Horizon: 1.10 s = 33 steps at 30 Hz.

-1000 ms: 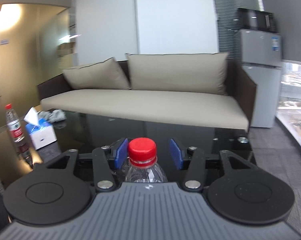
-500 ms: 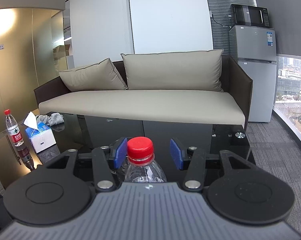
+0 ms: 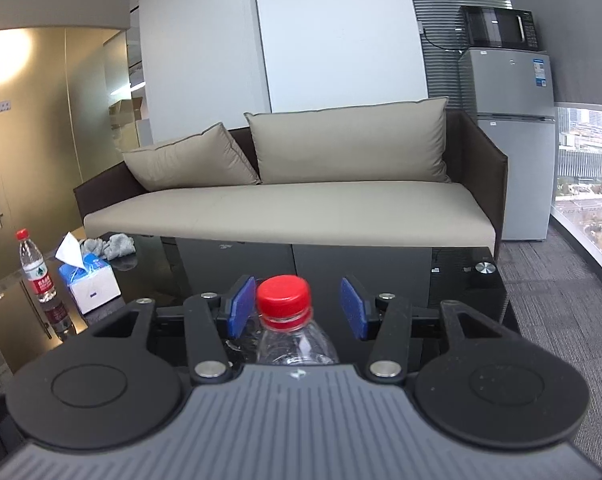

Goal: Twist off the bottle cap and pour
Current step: 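Continue twisting the red cap with the right gripper while the left gripper holds the bottle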

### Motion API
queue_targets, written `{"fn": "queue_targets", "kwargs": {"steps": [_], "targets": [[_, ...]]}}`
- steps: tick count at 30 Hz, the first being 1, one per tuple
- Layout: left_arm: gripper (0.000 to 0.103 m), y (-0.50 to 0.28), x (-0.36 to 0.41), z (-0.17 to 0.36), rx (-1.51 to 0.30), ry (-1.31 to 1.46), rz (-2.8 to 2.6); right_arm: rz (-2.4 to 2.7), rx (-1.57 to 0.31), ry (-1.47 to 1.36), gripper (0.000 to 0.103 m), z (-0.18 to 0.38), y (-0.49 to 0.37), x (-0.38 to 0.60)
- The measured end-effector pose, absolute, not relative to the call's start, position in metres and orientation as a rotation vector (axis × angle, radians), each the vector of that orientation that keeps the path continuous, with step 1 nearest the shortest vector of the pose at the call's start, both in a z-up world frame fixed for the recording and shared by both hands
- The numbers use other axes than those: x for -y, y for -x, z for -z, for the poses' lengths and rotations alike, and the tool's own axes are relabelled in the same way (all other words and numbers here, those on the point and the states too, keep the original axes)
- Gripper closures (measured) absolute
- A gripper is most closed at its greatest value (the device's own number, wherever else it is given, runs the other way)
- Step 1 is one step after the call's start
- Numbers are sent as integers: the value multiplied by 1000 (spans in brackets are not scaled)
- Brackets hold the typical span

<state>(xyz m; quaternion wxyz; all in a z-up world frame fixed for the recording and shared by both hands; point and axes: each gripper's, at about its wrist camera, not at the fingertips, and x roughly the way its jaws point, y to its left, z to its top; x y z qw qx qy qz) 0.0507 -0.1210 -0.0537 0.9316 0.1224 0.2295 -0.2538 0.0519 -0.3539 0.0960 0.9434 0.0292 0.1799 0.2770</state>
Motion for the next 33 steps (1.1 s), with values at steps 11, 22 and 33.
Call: {"fn": "queue_targets", "kwargs": {"steps": [11,22,33], "targets": [[45,-50,124,52,-471,-251,519,-579,-375,-50,54,-93,-55,350],[45,-50,125,50,-470,-253,518,-581,-386,-40,64,-92,-57,350],[45,-51,122,50,-470,-251,519,-587,-393,-47,64,-94,-56,356]]}}
